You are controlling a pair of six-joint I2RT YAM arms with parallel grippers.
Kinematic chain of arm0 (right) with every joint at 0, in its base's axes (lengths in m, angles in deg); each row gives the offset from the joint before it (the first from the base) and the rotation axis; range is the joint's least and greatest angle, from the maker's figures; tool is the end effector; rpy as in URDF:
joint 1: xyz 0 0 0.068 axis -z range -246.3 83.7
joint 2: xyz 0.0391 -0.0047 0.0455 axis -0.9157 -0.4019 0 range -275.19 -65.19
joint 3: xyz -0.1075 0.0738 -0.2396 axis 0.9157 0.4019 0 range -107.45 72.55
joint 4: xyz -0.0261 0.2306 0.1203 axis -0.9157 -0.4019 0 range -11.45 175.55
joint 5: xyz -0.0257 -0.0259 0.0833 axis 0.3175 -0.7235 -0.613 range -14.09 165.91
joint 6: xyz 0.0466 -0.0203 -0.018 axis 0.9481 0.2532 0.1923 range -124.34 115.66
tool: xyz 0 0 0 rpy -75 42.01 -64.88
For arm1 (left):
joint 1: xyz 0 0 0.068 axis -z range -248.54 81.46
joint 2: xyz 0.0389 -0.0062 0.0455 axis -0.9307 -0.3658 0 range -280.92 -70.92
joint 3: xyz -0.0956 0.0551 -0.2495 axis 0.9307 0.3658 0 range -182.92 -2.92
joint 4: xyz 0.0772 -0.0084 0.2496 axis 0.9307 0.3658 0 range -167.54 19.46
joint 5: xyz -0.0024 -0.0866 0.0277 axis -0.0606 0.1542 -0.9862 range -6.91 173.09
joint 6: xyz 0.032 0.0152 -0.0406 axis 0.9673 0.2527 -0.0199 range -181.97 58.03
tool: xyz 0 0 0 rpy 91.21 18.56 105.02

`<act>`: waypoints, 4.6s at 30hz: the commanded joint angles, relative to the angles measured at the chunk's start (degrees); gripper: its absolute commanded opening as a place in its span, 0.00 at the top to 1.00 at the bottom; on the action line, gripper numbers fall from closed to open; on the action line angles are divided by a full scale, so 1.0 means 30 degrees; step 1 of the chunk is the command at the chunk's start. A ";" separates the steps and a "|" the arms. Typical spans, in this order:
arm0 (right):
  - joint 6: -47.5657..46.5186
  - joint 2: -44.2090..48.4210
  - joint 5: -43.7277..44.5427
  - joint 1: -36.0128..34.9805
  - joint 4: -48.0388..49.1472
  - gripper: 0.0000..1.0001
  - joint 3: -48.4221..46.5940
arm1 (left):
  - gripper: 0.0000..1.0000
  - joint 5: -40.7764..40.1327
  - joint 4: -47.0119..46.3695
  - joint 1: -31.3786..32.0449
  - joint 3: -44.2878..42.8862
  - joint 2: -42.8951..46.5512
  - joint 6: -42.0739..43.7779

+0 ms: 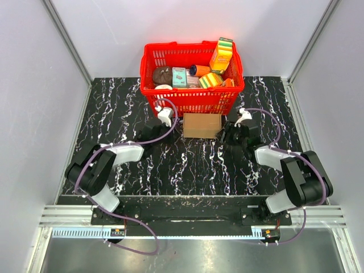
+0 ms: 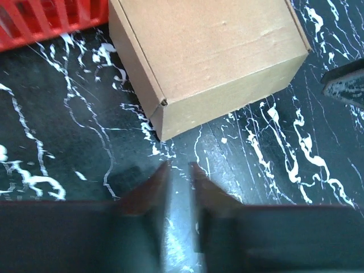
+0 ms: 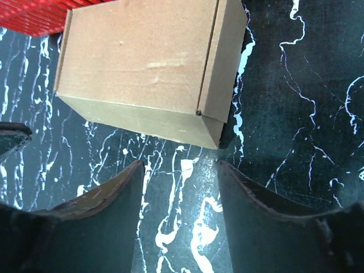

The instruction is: Fold the paper box

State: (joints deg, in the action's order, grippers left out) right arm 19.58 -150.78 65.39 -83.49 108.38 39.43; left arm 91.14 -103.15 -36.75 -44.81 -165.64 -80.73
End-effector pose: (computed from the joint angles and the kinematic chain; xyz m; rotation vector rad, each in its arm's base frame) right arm 0.2764 0.0923 0.1651 0.0113 2.1401 0.6207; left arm 0.2819 -0.1806 0.1678 0.3296 2.0868 -0.6845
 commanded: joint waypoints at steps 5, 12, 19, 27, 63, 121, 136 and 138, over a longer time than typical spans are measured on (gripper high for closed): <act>0.2629 -0.0650 -0.1002 -0.0129 0.1997 0.95 0.0143 | 1.00 0.3612 -0.2419 -0.0900 0.0574 0.0432 -0.3060; 0.4563 -0.2964 -0.2468 -0.0129 0.4546 1.00 0.0231 | 1.00 0.4083 -0.3505 0.0212 0.0516 -0.1327 -0.3442; 0.4478 -0.3728 -0.1356 -0.0129 0.4139 1.00 -0.0149 | 1.00 0.3234 -0.3857 0.0624 -0.0127 -0.3054 -0.3794; 0.3629 -0.4022 -0.0244 -0.0071 0.2997 1.00 -0.0735 | 1.00 0.2208 -0.2892 0.0303 -0.1651 -0.4608 -0.3472; 0.2104 -0.6717 0.1926 0.0164 0.4312 0.99 -0.2523 | 1.00 -0.1336 -0.1162 -0.0431 -0.3821 -0.6104 -0.2680; 0.4242 -0.8709 -0.0005 0.2771 0.1998 0.65 -0.5893 | 0.59 -0.2686 0.2789 -0.1749 -0.7129 -0.6659 -0.5025; 0.4009 -0.7305 -0.3376 0.2771 0.3581 0.69 -0.3786 | 0.58 -0.0752 0.1475 -0.0989 -0.6049 -0.6546 -0.5200; 0.4096 -0.6634 -0.3551 0.2771 0.3611 0.68 -0.2997 | 0.58 -0.0722 0.1242 -0.0755 -0.5375 -0.6251 -0.5288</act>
State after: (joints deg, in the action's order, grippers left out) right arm 32.04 -174.75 59.09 -74.49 118.81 26.47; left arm 84.17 -97.88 -41.10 -63.95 -185.53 -96.08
